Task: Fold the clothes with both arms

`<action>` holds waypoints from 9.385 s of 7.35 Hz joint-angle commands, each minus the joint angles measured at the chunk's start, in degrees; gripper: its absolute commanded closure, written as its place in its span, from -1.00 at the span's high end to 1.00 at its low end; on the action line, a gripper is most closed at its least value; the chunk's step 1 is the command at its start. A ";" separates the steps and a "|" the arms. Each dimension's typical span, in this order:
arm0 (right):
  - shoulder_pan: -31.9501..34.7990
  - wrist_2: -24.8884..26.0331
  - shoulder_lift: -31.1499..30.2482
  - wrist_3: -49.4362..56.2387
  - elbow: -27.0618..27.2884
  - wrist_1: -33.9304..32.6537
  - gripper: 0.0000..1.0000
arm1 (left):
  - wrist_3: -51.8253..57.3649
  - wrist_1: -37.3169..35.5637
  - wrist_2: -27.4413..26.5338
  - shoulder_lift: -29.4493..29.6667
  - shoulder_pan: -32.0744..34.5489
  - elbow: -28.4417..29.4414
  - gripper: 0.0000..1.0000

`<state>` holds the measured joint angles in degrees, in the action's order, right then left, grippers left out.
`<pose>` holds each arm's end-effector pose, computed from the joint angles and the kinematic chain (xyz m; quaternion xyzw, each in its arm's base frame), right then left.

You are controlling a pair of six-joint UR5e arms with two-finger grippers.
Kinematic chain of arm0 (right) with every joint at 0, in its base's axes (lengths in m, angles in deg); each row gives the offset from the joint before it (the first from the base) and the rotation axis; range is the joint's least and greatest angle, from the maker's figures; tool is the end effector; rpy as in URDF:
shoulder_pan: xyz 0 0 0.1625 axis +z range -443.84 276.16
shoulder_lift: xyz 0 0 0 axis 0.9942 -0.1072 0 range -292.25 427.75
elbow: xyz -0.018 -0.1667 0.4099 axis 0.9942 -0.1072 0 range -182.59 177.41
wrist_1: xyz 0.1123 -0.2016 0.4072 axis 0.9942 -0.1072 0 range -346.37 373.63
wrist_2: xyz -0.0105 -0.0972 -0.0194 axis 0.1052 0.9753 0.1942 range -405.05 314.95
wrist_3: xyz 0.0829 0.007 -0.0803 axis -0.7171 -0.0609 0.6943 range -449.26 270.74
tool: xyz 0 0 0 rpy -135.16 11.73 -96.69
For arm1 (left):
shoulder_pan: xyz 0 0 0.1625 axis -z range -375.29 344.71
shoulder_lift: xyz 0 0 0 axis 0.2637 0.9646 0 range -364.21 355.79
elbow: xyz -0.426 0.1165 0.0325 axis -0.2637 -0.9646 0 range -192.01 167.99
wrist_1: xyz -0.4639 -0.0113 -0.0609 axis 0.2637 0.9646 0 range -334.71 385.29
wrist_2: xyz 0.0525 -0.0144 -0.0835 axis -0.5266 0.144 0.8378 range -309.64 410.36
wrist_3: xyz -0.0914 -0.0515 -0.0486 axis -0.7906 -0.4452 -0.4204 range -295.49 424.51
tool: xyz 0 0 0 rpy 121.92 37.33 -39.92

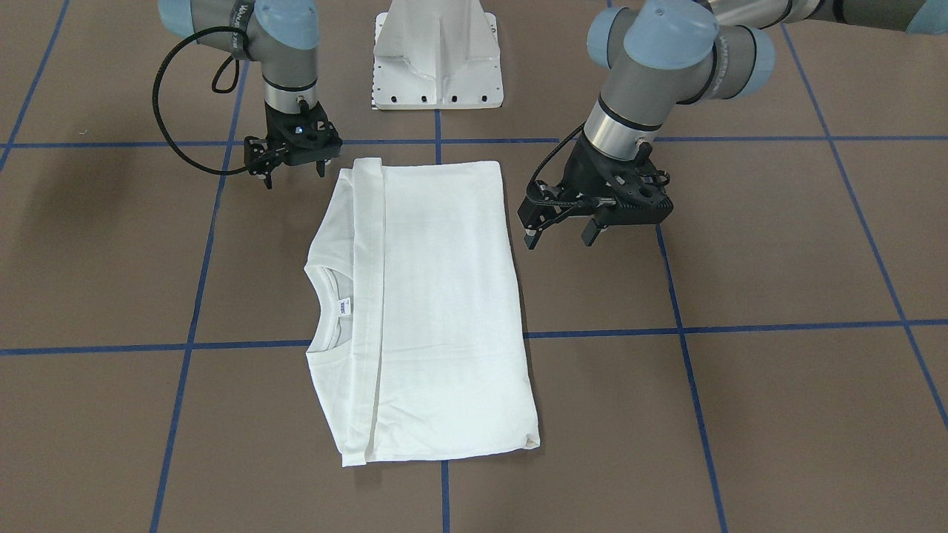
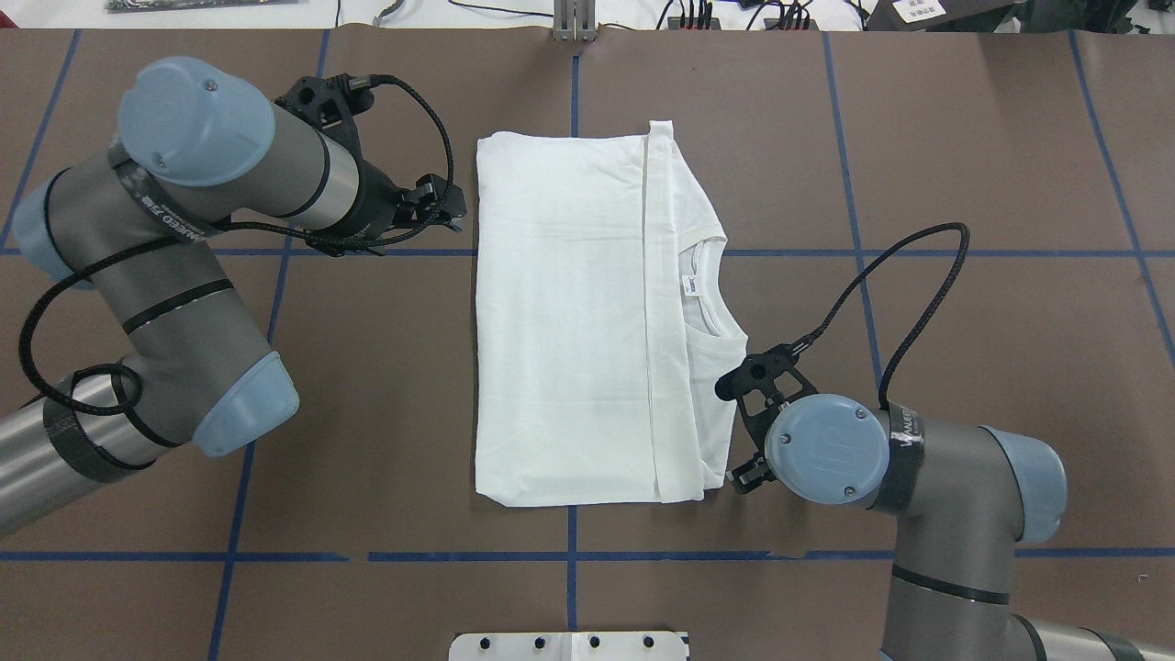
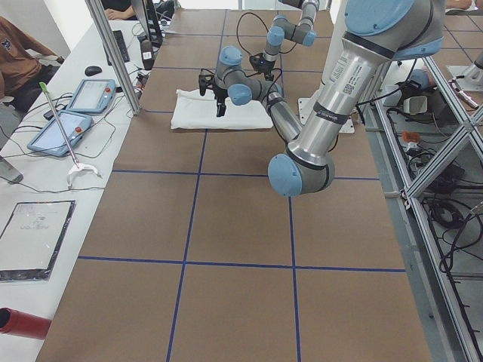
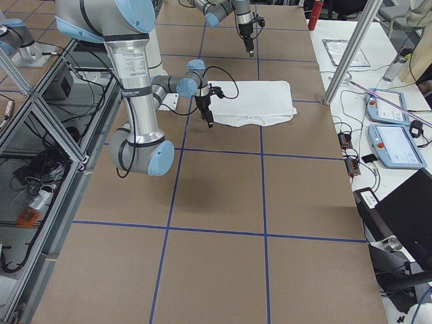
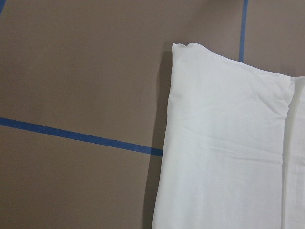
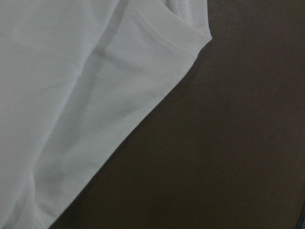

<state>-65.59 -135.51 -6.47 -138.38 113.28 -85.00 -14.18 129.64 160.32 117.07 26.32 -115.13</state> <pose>-0.5305 -0.3143 0.3332 0.1368 -0.2490 -0.1892 0.9399 0.4575 -0.5317 0.1982 0.0801 0.4998 -0.1423 0.8506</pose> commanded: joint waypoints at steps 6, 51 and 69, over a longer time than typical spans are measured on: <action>-2.94 0.88 11.65 -0.01 -5.30 0.38 0.96 | 0.55 0.23 -0.10 -0.52 -0.03 0.46 1.00; 8.18 -4.64 5.58 2.18 -9.43 0.73 1.00 | 0.64 0.23 -0.36 0.09 -0.03 1.07 1.00; 12.06 -14.57 4.79 -8.98 4.11 2.48 1.00 | -26.08 2.61 -13.11 -4.65 -27.37 -0.25 0.51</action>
<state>-53.52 -150.10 -1.65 -147.35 117.49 -82.52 -40.25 132.38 147.28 112.39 -0.91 -115.58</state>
